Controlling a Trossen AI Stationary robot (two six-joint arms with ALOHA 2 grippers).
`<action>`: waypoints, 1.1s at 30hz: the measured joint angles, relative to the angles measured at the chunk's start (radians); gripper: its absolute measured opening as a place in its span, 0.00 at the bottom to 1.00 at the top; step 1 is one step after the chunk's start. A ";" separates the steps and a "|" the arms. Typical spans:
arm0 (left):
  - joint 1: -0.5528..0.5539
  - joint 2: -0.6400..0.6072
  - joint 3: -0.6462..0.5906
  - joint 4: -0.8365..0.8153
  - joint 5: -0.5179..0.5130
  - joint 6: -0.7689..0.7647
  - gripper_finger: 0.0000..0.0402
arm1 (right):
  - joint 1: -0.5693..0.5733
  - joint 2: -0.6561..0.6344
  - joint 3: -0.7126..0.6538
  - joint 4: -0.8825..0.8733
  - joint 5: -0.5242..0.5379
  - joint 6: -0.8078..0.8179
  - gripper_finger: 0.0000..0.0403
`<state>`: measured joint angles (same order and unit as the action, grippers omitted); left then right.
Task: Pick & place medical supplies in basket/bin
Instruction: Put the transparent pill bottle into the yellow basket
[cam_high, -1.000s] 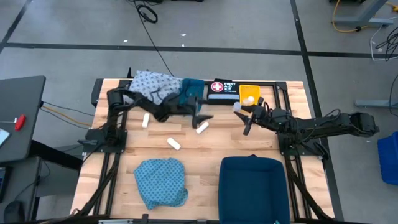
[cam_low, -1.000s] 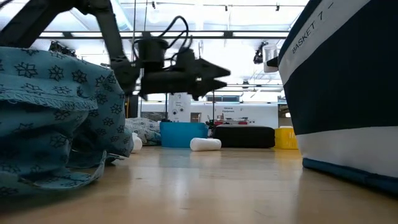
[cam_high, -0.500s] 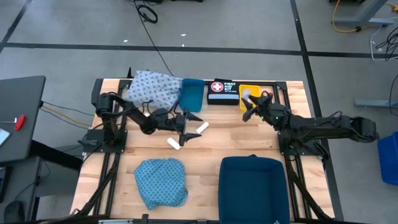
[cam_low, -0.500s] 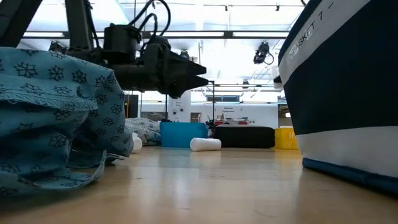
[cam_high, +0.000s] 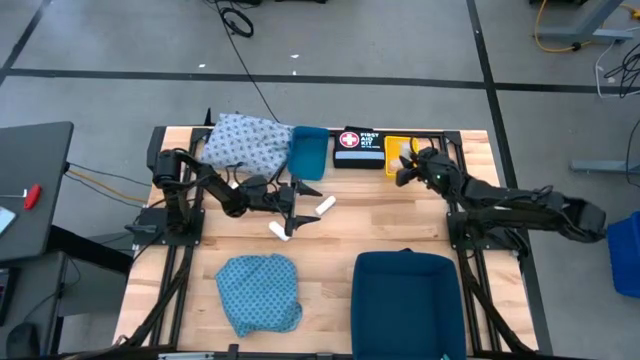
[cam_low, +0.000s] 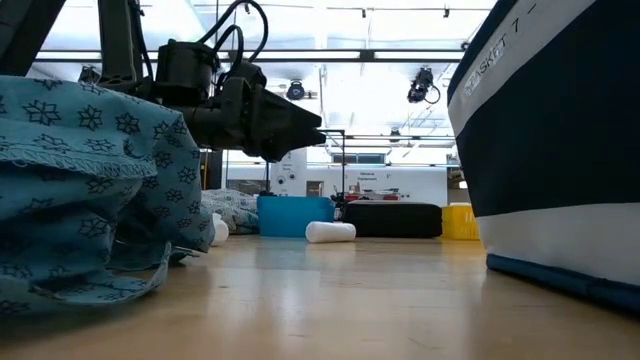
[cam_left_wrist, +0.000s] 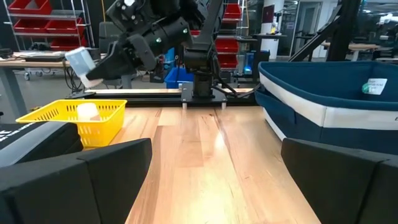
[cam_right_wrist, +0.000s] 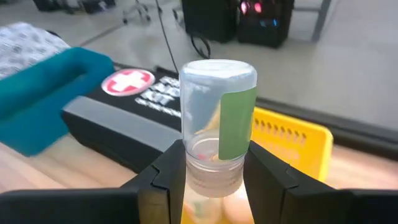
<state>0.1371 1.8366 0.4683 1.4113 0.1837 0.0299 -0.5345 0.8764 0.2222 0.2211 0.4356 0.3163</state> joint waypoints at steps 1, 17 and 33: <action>0.000 0.000 0.000 0.000 0.001 0.000 0.90 | -0.012 0.000 0.000 -0.016 -0.009 0.008 0.32; 0.000 0.001 0.000 0.000 0.008 0.004 0.90 | -0.149 0.000 0.001 -0.225 -0.179 0.067 0.32; 0.000 0.002 0.000 0.000 0.008 -0.006 0.90 | -0.155 0.000 0.001 -0.240 -0.208 0.069 0.35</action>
<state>0.1371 1.8381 0.4683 1.4109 0.1913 0.0238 -0.6895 0.8768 0.2234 -0.0189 0.2277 0.3853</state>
